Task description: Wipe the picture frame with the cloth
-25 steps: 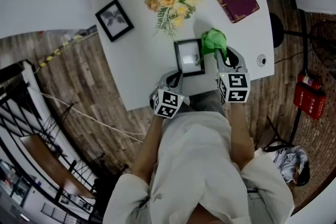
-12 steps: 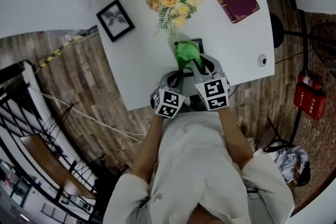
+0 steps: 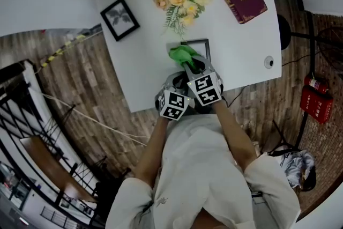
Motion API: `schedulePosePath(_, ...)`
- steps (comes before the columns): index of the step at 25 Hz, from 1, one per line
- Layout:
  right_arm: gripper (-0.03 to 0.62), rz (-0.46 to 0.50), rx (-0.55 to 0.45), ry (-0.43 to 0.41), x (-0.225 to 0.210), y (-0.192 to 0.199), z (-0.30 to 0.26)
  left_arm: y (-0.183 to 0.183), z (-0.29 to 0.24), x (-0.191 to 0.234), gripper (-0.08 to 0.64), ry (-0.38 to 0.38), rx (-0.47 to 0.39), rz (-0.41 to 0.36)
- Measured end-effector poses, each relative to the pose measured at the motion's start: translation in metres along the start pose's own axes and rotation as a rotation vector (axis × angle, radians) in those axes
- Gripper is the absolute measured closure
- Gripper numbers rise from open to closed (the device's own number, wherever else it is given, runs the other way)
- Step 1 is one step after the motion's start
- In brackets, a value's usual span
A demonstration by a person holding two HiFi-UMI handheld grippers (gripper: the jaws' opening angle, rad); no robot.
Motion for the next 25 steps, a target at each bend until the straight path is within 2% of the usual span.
schedulePosePath(3,0.52,0.022,0.022,0.005,0.0,0.001,-0.001,0.0,0.0,0.0,0.54,0.0,-0.002,0.0)
schedulePosePath(7,0.52,0.004,0.038,0.021,-0.005,0.007,0.002,0.0,0.0,0.0,0.54,-0.001,-0.003,0.002)
schedulePosePath(25,0.52,-0.027,0.088,0.166,-0.035,0.03,0.037,0.001,-0.001,0.001,0.54,-0.002,0.0,-0.001)
Point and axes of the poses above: the fingertips, and each gripper's own axes: z backward along the fingers, x to its left, y out of its underside, the point moved 10 cm from there along z, backward along the fingers, and after that the axes turned 10 degrees about z, right-handed, at the moved point
